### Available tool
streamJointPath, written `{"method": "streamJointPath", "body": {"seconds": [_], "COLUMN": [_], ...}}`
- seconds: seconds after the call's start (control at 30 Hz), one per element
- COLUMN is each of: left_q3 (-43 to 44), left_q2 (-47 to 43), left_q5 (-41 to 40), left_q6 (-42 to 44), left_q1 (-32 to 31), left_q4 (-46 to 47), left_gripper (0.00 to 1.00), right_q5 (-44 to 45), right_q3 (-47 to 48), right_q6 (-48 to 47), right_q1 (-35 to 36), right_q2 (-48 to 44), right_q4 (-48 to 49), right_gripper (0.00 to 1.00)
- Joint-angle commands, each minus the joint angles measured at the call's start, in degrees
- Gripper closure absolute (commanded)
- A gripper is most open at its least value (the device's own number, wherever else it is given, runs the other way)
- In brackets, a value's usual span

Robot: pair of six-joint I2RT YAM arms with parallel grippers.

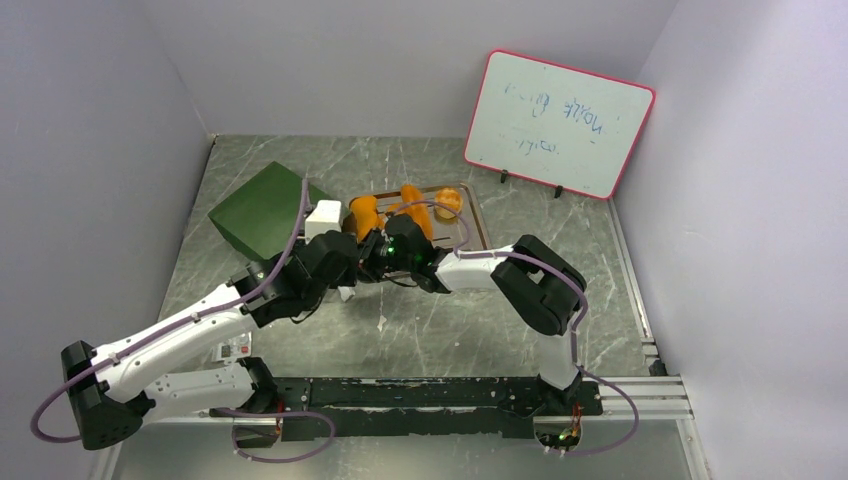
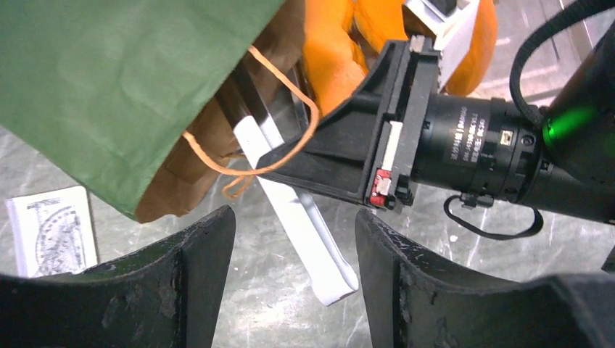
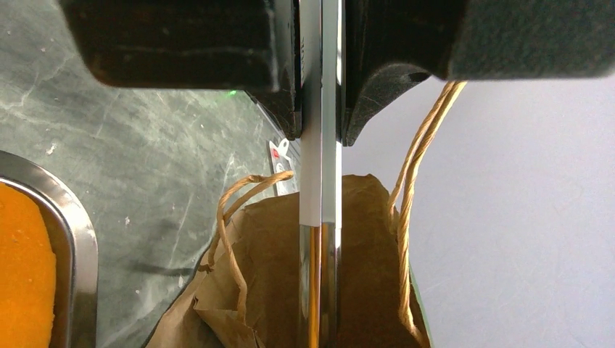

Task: Take the fake bread out of the paper bag
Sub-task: Take out the fake bread from the paper bag.

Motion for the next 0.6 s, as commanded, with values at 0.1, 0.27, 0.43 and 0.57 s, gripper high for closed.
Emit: {"method": "streamJointPath", "body": {"seconds": [0.1,0.27,0.43,0.57], "left_q3": [2.9,2.3,-0.3,-2.5], "left_q2": [0.3,2.9,4.1,3.3], "left_q5": [-8.0,-8.8,-10.6,-13.6], "left_q6": [-1.2,-0.4,-1.1,-1.7], "left_q1": [-1.6,-1.6,-1.6,-1.6], "left_q4": [-2.0,-1.6,-0.6,0.9], "left_gripper": [0.44,0.43,0.43,0.43], "right_q5": [-1.3,-1.5,-1.8,-1.9], "right_q3": [-0.5,-0.2,0.0,-0.5], "right_q6": [-0.7,-0.7,-0.9,-0.9], "right_q1": [-0.5,-0.5,-0.5,-0.5], "right_q2": [-2.2,-2.0,-2.0,-2.0], "right_q4": [3.4,3.5,3.3,3.7], "right_gripper": [1.0,1.0,1.0,1.0]}}
